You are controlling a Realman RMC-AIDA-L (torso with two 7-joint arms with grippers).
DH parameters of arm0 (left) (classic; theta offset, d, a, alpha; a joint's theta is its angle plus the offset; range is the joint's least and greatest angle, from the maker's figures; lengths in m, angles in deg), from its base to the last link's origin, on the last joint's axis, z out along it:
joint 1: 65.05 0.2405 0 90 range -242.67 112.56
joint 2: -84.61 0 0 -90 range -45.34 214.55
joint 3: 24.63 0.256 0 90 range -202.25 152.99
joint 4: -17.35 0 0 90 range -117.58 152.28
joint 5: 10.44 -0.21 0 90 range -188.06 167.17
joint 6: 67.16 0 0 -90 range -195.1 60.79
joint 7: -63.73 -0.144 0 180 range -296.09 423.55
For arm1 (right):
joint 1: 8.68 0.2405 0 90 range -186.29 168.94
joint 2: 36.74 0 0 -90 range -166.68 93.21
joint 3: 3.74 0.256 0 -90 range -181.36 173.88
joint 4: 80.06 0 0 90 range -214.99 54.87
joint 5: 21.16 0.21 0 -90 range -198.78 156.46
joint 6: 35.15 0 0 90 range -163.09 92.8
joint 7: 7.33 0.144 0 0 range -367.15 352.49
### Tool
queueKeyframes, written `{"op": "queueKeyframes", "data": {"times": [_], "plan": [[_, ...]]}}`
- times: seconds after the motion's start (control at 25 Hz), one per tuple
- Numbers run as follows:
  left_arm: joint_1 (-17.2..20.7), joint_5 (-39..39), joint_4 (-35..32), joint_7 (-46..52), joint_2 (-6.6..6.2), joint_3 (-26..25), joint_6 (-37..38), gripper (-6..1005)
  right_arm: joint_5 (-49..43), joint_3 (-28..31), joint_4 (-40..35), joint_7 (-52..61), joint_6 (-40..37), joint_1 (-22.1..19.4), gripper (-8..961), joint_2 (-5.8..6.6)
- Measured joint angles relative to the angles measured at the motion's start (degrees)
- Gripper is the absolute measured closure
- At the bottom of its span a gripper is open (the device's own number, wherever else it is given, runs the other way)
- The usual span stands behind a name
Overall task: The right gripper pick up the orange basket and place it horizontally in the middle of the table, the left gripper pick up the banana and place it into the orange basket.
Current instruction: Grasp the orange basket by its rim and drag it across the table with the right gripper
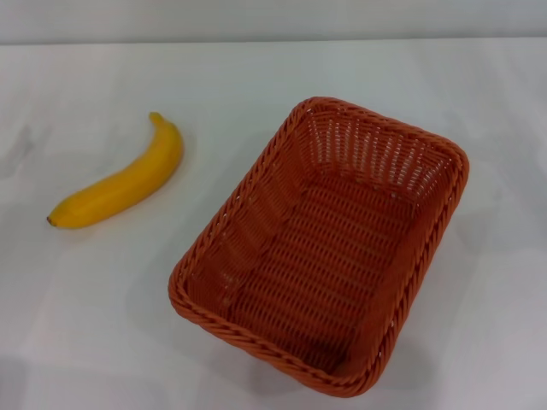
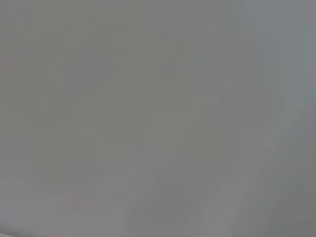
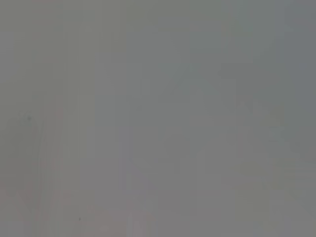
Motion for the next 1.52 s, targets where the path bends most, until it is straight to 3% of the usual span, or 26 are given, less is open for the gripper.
{"op": "queueKeyframes", "data": {"times": [1.32, 1.52], "plan": [[0.0, 0.0, 0.0, 0.1, 0.17, 0.0, 0.0, 112, 0.0, -0.4, 0.0, 0.6, -1.4, 0.0, 83, 0.01], [0.0, 0.0, 0.0, 0.2, 0.17, 0.0, 0.0, 113, -5.3, -4.3, -6.6, 10.1, -1.9, -1.1, 84, 1.81]]}}
